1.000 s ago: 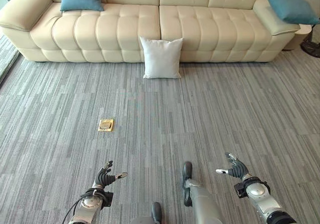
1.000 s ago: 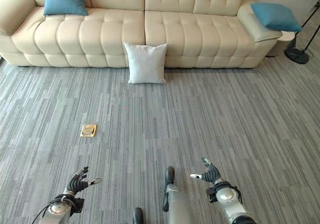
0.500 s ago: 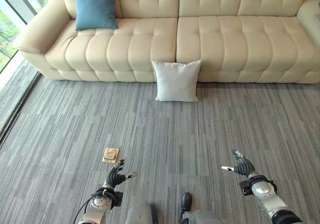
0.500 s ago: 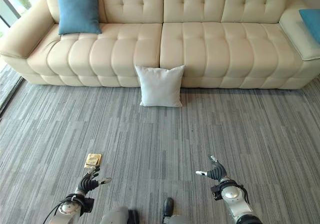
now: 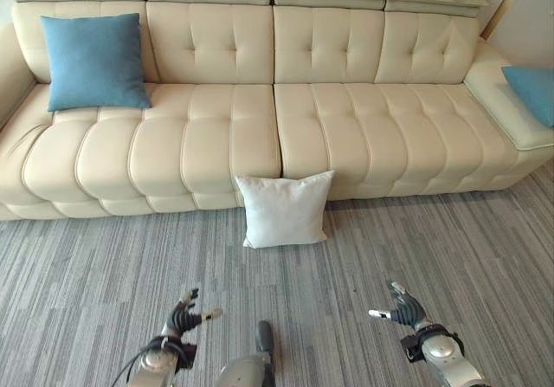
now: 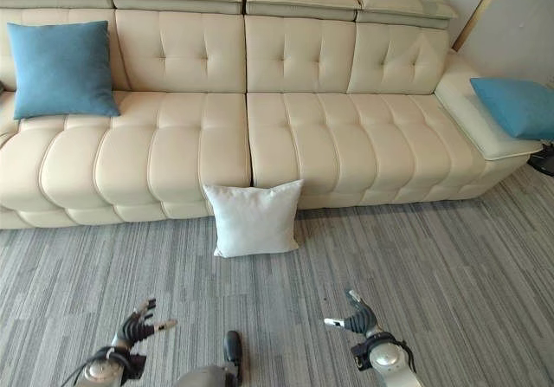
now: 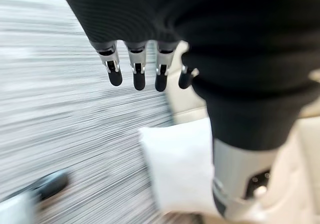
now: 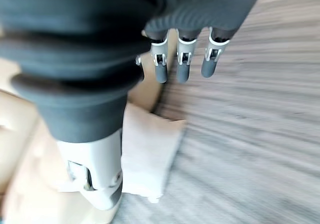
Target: Pick up all the scattered cushions and arrange them neatly on the sofa.
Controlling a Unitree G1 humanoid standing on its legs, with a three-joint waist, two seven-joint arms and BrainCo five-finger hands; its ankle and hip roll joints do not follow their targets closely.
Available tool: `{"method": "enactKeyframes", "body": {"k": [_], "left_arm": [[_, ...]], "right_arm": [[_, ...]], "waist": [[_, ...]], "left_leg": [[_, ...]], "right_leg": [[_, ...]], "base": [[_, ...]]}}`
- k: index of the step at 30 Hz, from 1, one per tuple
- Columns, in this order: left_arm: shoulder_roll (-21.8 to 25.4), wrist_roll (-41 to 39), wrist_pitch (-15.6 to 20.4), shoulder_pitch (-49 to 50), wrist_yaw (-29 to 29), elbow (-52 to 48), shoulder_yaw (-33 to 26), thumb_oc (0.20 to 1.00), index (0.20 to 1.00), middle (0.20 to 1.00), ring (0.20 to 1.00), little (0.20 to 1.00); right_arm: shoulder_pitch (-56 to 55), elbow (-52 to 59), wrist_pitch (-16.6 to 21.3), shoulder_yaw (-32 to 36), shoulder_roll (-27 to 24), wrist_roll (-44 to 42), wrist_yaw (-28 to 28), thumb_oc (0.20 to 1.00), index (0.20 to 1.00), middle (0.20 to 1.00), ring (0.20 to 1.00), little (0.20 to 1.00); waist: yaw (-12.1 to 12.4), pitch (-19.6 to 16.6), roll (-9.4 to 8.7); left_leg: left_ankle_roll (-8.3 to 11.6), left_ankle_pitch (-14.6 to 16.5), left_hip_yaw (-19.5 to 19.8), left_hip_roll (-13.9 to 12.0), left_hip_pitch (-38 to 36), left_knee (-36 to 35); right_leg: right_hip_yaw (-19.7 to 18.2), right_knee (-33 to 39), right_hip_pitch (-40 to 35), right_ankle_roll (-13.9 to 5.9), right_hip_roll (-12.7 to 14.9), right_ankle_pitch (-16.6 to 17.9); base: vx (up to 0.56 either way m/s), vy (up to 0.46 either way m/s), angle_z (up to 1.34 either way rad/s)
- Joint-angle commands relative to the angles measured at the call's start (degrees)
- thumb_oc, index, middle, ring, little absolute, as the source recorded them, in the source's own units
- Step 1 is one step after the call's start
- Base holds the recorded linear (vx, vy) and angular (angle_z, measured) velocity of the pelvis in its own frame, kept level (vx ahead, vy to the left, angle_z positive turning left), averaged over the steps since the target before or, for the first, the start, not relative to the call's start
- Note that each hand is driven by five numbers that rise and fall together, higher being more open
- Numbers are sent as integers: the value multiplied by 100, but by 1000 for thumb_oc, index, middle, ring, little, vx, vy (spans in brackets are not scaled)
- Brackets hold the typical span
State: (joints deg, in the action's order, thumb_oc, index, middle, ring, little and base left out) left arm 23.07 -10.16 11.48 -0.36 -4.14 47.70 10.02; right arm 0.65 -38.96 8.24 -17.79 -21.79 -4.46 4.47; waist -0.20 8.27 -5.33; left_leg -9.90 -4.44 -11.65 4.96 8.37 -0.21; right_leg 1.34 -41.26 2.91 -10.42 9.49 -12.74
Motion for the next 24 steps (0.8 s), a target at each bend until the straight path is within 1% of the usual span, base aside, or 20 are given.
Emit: {"method": "enactKeyframes", "body": {"k": [1, 3, 5, 6, 8, 9, 10, 11, 12, 14, 15, 16, 18, 20, 21, 22, 23, 24], "left_arm": [[-16, -85, 135, 225, -98, -163, 120, 1000, 1000, 1000, 1000, 1000], [-29, -78, 131, 190, -97, -129, 126, 1000, 1000, 1000, 1000, 1000], [-48, -25, 125, 162, -111, -74, 139, 1000, 1000, 1000, 1000, 1000], [-68, 21, 126, 156, -120, -14, 142, 1000, 1000, 1000, 1000, 1000], [-95, 82, 133, 225, -77, 25, 167, 1000, 1000, 1000, 1000, 1000], [-127, 143, 120, 258, -72, 91, 181, 1000, 1000, 1000, 1000, 1000], [-148, 121, 121, 305, -45, 74, 205, 1000, 1000, 1000, 1000, 1000], [-169, 103, 120, 324, -39, 65, 215, 1000, 1000, 1000, 1000, 1000], [-169, 102, 121, 351, -22, 16, 238, 1000, 1000, 1000, 1000, 1000], [-161, 61, 111, 364, 10, -84, 267, 1000, 1000, 1000, 1000, 1000], [-186, 67, 95, 373, 9, -52, 275, 1000, 1000, 1000, 1000, 1000], [-209, 48, 80, 365, 14, -9, 267, 1000, 1000, 1000, 1000, 1000], [-254, 25, 67, 379, 2, 70, 266, 1000, 1000, 1000, 1000, 1000], [-279, 73, 57, 414, 16, 72, 283, 1000, 1000, 1000, 1000, 1000], [-278, 98, 54, 418, 14, 86, 289, 1000, 1000, 1000, 1000, 1000], [-283, 105, 53, 414, 17, 93, 291, 1000, 1000, 1000, 1000, 1000], [-271, 91, 58, 412, 17, 56, 292, 1000, 1000, 1000, 1000, 1000], [-254, 83, 53, 418, 23, 26, 290, 1000, 1000, 1000, 1000, 1000]], "right_arm": [[437, 49, 111, 63, -295, 35, 12, 1000, 1000, 1000, 1000, 1000], [420, 22, 95, 82, -320, 22, 22, 1000, 1000, 1000, 1000, 1000], [433, -28, 80, 116, -341, 39, 43, 1000, 1000, 1000, 1000, 1000], [446, -51, 84, 115, -342, 45, 41, 1000, 1000, 1000, 1000, 1000], [380, -39, 88, 113, -367, 83, 28, 1000, 1000, 1000, 1000, 1000], [339, -23, 95, 104, -378, 94, 8, 1000, 1000, 1000, 1000, 1000], [277, -5, 98, 149, -450, 109, 12, 1000, 1000, 1000, 1000, 1000], [243, 2, 125, 156, -487, 106, 14, 1000, 1000, 1000, 1000, 1000], [181, 32, 133, 188, -515, 90, 18, 1000, 1000, 1000, 1000, 1000], [105, 118, 158, 228, -610, 38, 38, 1000, 1000, 1000, 1000, 1000], [88, 77, 150, 241, -617, 8, 58, 1000, 1000, 1000, 1000, 1000], [83, 46, 135, 245, -616, -8, 63, 1000, 1000, 1000, 1000, 1000], [53, 30, 111, 221, -638, 3, 60, 1000, 1000, 1000, 1000, 1000], [6, 4, 109, 215, -648, 27, 31, 1000, 1000, 1000, 1000, 1000], [-6, -22, 102, 218, -659, 37, 41, 1000, 1000, 1000, 1000, 1000], [-28, -33, 100, 227, -665, 47, 45, 1000, 1000, 1000, 1000, 1000], [-69, -97, 99, 247, -645, 35, 60, 1000, 1000, 1000, 1000, 1000], [-92, -111, 95, 262, -637, 30, 72, 1000, 1000, 1000, 1000, 1000]], "waist": [[-80, 244, 377], [-167, 264, 384], [-217, 278, 378], [-235, 268, 376], [-222, 220, 340], [-242, 164, 354], [-229, 140, 379], [-239, 130, 372], [-243, 134, 369], [-247, 204, 340], [-232, 240, 313], [-224, 261, 308], [-192, 288, 298], [-191, 249, 296], [-179, 243, 285], [-179, 232, 284], [-187, 219, 274], [-186, 207, 267]], "left_leg": [[875, 967, 75, -446, -549, 640], [937, 1044, 160, -432, -713, 644], [995, 1127, 252, -416, -876, 632], [1012, 1152, 281, -406, -947, 621], [1068, 1283, 309, -389, -1087, 715], [1140, 1263, 345, -430, -1116, 767], [1336, 1043, 416, -534, -982, 1174], [1466, 893, 387, -636, -909, 1374], [1549, 743, 408, -748, -812, 1657], [1662, 465, 404, -964, -545, 2345], [1662, 379, 359, -1060, -477, 2535], [1633, 392, 312, -1128, -448, 2614], [1559, 483, 321, -1085, -310, 2508], [1499, 645, 268, -1078, -356, 2076], [1492, 679, 262, -1070, -323, 1930], [1493, 696, 242, -1094, -288, 1660], [1514, 615, 109, -1209, -241, 1309], [1527, 542, 63, -1226, -234, 1192]], "right_leg": [[860, 2419, 553, 250, -41, 1253], [888, 2940, 650, 236, 6, 1269], [833, 3283, 666, 181, -9, 1352], [794, 3320, 739, 161, -24, 1410], [860, 3433, 581, 163, 9, 1407], [821, 3437, 491, 225, -53, 1345], [861, 3456, 342, 329, -122, 1290], [878, 3512, 249, 413, -161, 1261], [895, 3568, 146, 500, -227, 1203], [945, 3681, -65, 679, -364, 1096], [952, 3722, -177, 752, -425, 1021], [943, 3743, -275, 803, -480, 959], [893, 3741, -342, 830, -533, 875], [878, 3784, -374, 808, -568, 829], [872, 3791, -392, 795, -564, 812], [885, 3796, -399, 778, -560, 778], [963, 3818, -450, 757, -540, 714], [980, 3824, -484, 761, -544, 701]], "base": [[174, -41, 40], [267, -93, 43], [265, -146, 37], [320, -245, 61], [275, -255, 39], [205, -286, 16], [191, -341, 28], [147, -336, 43], [86, -278, 53], [68, -265, 37], [70, -233, -7], [69, -188, -24], [84, -112, -18], [102, -39, -9], [91, 5, -15], [96, 30, -11], [104, 45, 1], [102, 51, 37]]}}
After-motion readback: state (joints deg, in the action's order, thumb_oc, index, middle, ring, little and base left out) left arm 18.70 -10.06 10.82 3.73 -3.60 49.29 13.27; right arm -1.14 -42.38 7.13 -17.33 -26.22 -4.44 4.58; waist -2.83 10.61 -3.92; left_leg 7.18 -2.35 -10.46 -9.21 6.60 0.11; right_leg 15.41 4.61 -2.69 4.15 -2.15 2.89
